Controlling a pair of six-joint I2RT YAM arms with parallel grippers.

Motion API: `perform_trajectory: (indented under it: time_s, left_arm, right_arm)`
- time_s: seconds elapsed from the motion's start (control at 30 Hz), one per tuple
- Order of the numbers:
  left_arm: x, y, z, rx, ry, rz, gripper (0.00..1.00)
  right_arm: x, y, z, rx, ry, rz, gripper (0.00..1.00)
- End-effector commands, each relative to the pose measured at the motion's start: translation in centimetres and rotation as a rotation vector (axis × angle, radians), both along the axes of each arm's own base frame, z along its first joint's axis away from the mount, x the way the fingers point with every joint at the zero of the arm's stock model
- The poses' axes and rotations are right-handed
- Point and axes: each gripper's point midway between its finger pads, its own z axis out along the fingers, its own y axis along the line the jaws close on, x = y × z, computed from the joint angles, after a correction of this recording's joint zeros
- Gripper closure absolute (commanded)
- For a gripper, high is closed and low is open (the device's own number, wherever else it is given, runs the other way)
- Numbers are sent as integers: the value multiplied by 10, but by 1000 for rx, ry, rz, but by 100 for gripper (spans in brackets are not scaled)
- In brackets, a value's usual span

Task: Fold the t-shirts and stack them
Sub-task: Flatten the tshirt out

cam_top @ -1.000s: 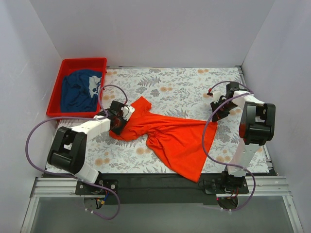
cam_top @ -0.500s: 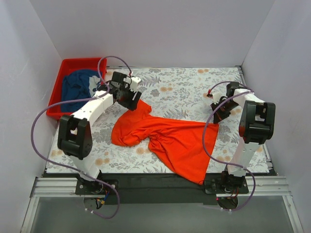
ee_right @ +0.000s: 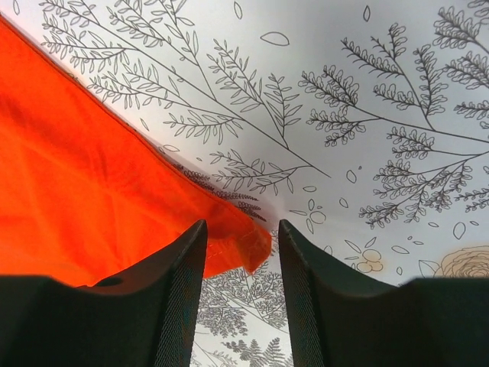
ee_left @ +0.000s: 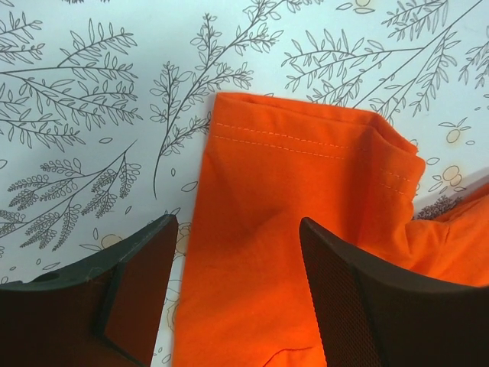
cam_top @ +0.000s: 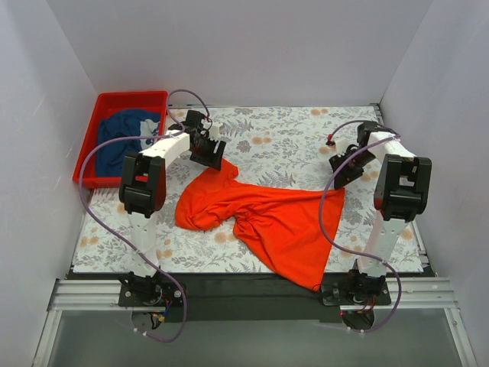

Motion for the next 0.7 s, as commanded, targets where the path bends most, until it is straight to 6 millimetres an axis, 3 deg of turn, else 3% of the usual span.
perform_trajectory:
  time_s: [0.0, 0.13, 0.27, 0.5, 0.67]
  left_arm:
    - [11, -8, 33, -55, -61, -2, 36]
    - [9, -4, 30, -48, -59, 5, 36]
    - [12, 4, 29, -48, -55, 23, 36]
    - [12, 4, 23, -59, -29, 27, 35]
    - [18, 6, 26, -49, -45, 29, 35]
  right_arm:
    - [0, -5, 2, 9, 30, 18, 50]
    - [-2, -9, -6, 10, 77, 27, 50]
    - [-6, -9, -12, 41, 129, 40, 57]
    - [-12, -2, 3, 115, 135, 81, 55]
    - [-14, -10, 1, 124, 154, 84, 57]
